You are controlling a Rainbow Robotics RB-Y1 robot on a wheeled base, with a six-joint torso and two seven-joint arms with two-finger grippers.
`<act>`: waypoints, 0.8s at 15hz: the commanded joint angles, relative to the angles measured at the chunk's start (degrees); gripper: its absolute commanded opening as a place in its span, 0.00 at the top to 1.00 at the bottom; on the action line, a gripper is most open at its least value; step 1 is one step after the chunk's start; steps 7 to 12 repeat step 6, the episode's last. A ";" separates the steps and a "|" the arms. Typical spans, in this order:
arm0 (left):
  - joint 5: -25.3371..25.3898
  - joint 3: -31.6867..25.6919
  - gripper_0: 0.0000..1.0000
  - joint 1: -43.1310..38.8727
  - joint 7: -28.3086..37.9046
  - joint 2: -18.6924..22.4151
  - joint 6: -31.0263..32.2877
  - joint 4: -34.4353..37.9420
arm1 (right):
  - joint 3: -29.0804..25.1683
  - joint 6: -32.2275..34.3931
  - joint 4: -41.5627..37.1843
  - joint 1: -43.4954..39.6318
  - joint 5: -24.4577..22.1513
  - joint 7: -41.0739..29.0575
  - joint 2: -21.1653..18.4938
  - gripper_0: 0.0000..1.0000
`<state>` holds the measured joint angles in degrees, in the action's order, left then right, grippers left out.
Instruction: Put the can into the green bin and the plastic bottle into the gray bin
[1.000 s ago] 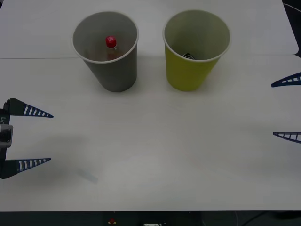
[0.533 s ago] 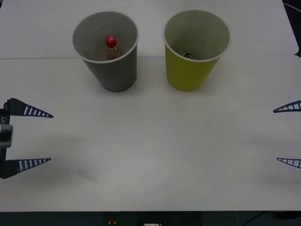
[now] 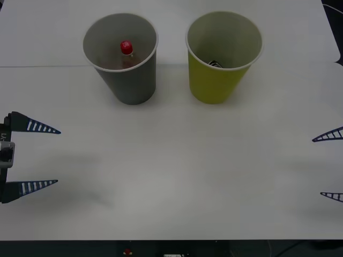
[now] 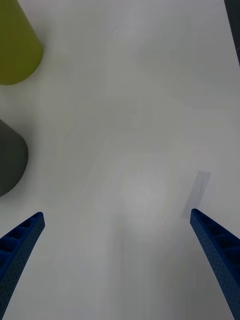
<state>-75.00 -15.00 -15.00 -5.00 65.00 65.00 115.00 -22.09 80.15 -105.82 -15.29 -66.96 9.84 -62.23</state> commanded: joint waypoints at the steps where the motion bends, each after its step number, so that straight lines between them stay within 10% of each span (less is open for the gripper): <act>1: 0.00 0.00 0.00 0.00 0.00 0.00 0.00 0.00 | 0.03 -0.08 1.50 0.00 0.07 -0.26 0.01 0.00; 12: 0.00 0.00 0.00 0.00 0.00 0.00 0.00 0.00 | 0.03 -0.17 1.76 0.00 0.07 -0.35 0.01 0.00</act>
